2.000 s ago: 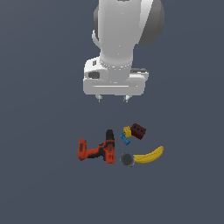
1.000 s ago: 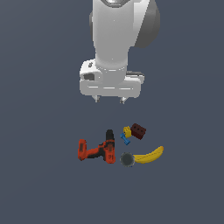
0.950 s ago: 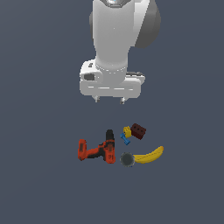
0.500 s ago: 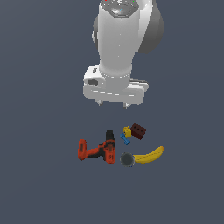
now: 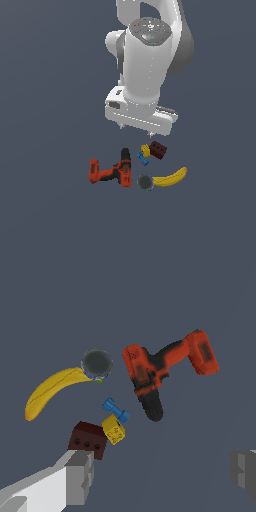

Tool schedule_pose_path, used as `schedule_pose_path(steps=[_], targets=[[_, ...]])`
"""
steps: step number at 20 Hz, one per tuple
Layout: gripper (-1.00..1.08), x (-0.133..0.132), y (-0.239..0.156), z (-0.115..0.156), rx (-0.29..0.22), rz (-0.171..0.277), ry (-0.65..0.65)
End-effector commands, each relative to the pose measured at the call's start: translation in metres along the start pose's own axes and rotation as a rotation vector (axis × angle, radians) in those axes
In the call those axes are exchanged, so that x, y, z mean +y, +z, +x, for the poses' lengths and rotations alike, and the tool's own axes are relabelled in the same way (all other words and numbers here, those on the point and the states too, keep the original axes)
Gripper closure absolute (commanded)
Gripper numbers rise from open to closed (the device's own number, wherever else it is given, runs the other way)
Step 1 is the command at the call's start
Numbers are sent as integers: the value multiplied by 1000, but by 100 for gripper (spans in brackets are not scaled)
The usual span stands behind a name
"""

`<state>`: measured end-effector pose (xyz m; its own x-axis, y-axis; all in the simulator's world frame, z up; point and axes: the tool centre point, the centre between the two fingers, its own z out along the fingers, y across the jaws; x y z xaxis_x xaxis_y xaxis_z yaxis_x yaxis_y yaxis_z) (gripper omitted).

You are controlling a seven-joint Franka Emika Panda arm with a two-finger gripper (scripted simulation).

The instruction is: Pick up a designated object from a clutter of objects.

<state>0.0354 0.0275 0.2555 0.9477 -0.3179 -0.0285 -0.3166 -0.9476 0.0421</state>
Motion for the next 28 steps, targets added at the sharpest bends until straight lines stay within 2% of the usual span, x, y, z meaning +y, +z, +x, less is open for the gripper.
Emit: schedule_pose_path(steps=[1,28], targets=[[-92,-9,7,4,2,2,56],[-92,-109,98,33,9,31,646]])
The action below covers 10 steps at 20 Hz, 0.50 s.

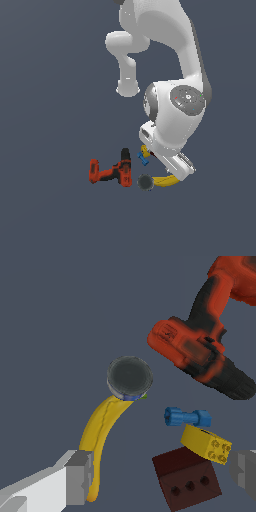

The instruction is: Pick up a designated object from a clutter of objects.

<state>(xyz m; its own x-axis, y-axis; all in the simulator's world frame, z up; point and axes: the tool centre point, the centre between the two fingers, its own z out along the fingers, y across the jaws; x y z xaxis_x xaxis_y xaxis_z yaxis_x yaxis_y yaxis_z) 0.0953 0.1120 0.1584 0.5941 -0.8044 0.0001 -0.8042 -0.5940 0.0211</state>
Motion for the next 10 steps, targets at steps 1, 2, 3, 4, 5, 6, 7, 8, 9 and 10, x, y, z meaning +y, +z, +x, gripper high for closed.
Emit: schedule_pose_path(steps=[1,2,3,4,5,6,7,8,9,10], targets=[[-92,-8,10,-4,0,3,56],[-92,-11,14,-6,0,4,78],[-92,-14,18,-8,0,5,100],[-92,-17,21,-10,0,6,122],[-92,-20,25,-12,0,7,144],[-92,-23,29,-13,-1,8,166],[-92,-26,33,-15,-1,9,188],[-92,-29,38,-17,-1,10,210],[-92,-31,42,-19,-1,10,232],[-92,-34,46,-21,-1,11,254]])
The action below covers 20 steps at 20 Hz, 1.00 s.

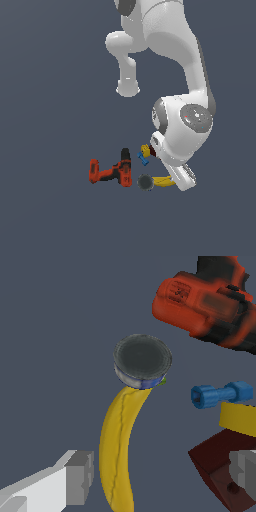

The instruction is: Pick up a designated object from a clutter of objects.

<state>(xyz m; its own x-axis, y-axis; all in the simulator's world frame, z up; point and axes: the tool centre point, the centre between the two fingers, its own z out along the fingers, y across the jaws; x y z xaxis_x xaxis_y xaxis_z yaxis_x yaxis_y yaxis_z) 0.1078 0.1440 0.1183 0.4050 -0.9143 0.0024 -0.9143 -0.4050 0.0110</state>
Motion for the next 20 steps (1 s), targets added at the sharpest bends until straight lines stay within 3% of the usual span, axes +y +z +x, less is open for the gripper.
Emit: schedule_pose_path(steps=[1,10,20], targets=[[-92,-6,10,-6,0,3,56],[-92,-19,38,-24,-3,8,201],[-92,-23,49,-31,-4,11,257]])
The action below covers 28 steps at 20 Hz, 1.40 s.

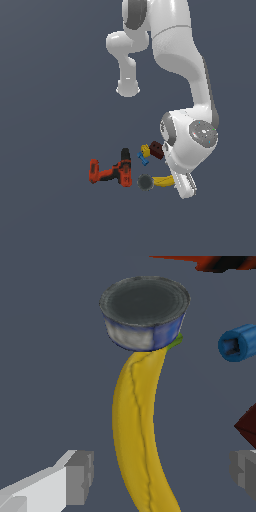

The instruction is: Pick up a designated object from a clutter of objects.

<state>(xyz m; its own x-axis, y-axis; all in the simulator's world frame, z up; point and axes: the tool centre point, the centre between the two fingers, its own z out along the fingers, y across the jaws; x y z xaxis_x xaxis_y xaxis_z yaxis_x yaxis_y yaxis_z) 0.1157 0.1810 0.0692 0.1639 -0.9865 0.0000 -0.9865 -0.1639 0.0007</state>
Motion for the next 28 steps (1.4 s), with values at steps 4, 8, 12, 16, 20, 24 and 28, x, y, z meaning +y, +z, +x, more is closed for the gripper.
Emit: schedule_pose_path(steps=[4,8,12,16,20,24,28], targets=[[-92,0,3,0,0,0,0],[-92,0,19,0,0,0,2],[-92,1,40,0,0,1,3],[-92,1,50,0,0,1,4],[108,0,50,0,0,1,4],[108,0,50,0,0,1,4],[108,0,50,0,0,1,4]])
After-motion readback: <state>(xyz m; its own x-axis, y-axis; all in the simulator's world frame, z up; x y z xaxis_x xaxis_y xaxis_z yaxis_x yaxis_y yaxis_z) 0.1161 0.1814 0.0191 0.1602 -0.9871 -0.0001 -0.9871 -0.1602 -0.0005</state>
